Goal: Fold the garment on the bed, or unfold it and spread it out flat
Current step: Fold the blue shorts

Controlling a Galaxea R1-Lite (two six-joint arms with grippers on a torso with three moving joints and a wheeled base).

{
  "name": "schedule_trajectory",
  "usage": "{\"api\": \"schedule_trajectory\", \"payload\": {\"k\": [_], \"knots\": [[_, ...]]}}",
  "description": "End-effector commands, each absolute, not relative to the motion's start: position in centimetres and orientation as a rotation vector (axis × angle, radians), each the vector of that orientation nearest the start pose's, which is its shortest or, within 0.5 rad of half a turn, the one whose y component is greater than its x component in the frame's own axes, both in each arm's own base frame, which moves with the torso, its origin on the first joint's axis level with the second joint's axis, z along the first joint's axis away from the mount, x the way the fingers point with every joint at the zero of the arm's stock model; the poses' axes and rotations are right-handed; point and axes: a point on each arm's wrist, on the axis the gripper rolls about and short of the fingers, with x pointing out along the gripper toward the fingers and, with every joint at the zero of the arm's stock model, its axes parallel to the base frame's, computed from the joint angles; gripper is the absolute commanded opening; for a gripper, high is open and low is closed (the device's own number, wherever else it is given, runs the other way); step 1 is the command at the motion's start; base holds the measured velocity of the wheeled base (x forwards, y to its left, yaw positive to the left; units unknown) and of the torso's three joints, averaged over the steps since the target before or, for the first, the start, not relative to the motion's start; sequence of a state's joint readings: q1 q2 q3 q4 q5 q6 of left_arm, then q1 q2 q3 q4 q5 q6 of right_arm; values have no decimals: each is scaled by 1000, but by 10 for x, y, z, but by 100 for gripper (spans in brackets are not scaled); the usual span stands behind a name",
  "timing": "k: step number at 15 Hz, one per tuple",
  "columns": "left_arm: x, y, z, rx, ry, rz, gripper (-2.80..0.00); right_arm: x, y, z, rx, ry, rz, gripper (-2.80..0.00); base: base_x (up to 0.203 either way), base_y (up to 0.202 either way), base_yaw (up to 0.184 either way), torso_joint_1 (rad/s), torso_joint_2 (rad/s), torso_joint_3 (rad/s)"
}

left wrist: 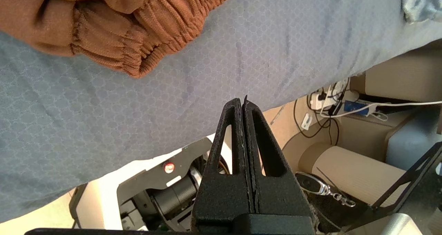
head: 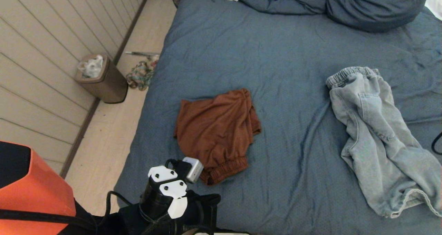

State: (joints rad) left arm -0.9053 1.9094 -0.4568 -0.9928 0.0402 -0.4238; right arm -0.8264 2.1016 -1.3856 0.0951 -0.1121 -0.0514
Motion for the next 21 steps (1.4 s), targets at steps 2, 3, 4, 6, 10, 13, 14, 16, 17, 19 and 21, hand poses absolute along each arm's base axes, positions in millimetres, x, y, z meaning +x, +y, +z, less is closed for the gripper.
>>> {"api": "schedule_trajectory", "payload": {"k": [2, 3, 4, 6, 10, 13, 14, 16, 17, 19, 21], "knots": [[178, -225, 77, -188, 575, -742, -280, 261, -283, 174, 295, 666, -766, -280, 0, 0, 0, 0, 0, 0], [178, -225, 80, -196, 564, -744, -280, 261, -272, 193, 323, 612, -722, -280, 0, 0, 0, 0, 0, 0], [180, -223, 85, -206, 544, -736, -280, 270, -258, 208, 344, 580, -665, -280, 0, 0, 0, 0, 0, 0], [192, -217, 98, -233, 491, -690, -280, 290, -225, 225, 359, 568, -570, -280, 0, 0, 0, 0, 0, 0], [212, -209, 130, -260, 460, -630, -280, 322, -146, 234, 454, 662, -396, -280, 0, 0, 0, 0, 0, 0], [209, -206, 124, -253, 493, -626, -280, 290, -116, 217, 485, 876, -377, -280, 0, 0, 0, 0, 0, 0], [206, -204, 120, -247, 508, -628, -280, 279, -114, 213, 474, 901, -380, -280, 0, 0, 0, 0, 0, 0], [201, -206, 117, -249, 526, -642, -280, 262, -143, 213, 453, 858, -450, -280, 0, 0, 0, 0, 0, 0], [198, -207, 116, -251, 538, -650, -280, 255, -158, 212, 445, 851, -489, -280, 0, 0, 0, 0, 0, 0], [197, -207, 115, -257, 544, -649, -280, 240, -188, 212, 423, 836, -558, -280, 0, 0, 0, 0, 0, 0], [196, -207, 113, -254, 550, -648, -280, 227, -209, 221, 407, 804, -617, -280, 0, 0, 0, 0, 0, 0]]}}
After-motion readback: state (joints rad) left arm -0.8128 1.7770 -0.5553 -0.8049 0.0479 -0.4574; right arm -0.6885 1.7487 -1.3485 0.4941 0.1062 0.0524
